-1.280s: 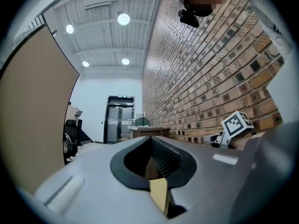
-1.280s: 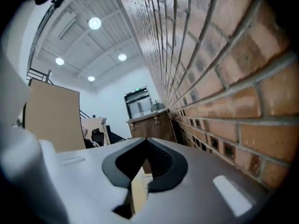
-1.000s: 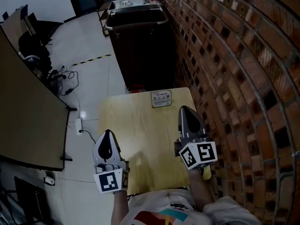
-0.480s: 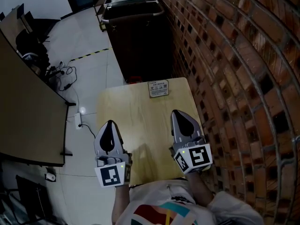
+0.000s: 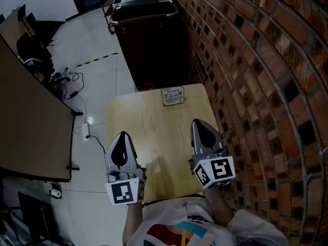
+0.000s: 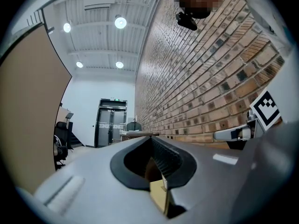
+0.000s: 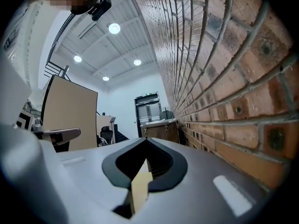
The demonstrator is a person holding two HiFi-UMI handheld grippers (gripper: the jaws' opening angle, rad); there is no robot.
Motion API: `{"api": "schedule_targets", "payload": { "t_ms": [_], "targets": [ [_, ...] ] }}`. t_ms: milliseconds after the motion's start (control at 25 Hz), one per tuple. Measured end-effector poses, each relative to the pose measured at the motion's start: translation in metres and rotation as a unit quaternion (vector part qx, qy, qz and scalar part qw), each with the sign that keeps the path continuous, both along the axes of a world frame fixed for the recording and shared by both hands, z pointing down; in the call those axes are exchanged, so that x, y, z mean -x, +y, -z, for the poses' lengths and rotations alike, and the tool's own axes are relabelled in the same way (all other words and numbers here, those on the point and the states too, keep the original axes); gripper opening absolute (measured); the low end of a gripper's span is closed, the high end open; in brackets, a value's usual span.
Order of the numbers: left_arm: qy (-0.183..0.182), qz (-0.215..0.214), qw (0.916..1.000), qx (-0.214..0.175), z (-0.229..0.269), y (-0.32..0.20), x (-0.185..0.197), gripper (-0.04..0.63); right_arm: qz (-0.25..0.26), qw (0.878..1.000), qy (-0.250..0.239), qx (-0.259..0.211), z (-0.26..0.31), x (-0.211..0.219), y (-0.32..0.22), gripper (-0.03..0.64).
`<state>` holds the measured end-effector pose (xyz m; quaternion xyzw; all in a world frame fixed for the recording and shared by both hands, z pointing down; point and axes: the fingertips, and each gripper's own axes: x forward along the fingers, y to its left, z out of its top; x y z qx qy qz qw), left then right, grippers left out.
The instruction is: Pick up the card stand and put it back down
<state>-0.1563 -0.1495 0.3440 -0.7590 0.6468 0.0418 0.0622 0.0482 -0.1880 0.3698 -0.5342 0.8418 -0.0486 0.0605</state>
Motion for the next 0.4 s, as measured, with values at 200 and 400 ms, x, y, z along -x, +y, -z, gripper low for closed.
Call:
{"api": "schedule_targets", "payload": {
  "t_ms": [200, 400],
  "targets": [
    [0.000, 0.002, 1.0000, -0.001, 0.0005, -0.0008, 0.0026, 0.000, 0.002, 1.000, 0.003, -0.003, 0.0021, 0.0037, -0.0013, 0.009],
    [0.002, 0.003, 1.0000, -0.003, 0.0015, 0.0014, 0.0044, 0.000, 0.002, 1.000, 0.004, -0.002, 0.0020, 0.0062, 0.0001, 0.009]
  ]
}}
